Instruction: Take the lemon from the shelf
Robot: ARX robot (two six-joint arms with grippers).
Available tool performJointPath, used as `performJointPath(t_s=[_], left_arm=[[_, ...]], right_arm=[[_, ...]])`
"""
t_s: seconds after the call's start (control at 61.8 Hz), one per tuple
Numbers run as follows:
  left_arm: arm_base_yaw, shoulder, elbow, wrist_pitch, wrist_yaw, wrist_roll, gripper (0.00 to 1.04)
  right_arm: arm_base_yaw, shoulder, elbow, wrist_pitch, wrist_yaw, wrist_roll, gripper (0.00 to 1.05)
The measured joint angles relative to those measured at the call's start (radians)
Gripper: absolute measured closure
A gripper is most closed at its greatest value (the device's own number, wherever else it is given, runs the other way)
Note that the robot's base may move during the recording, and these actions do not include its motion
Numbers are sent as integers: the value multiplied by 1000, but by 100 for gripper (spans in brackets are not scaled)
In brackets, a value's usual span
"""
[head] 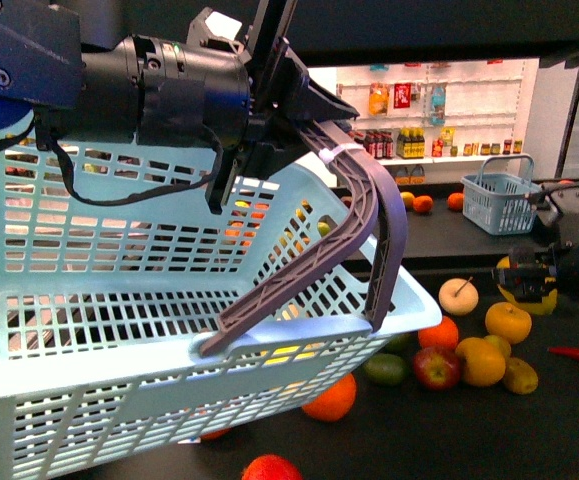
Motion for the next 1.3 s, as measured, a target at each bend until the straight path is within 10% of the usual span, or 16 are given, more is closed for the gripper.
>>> performJointPath(t_s=[0.227, 0.826, 1.133, 1.295], left_arm=[[0, 0, 0, 0, -1, 0, 97], [0, 0, 0, 0, -1, 2, 97], [0, 0, 0, 0, 0, 1, 97], [0, 0, 0, 0, -1, 0, 97]], right_arm=[[121, -196, -109, 2, -148, 199, 57], [280, -154, -150, 16, -121, 370, 57], [276, -149, -136, 62, -74, 356, 9], [246, -245, -166, 99, 51, 216, 7]])
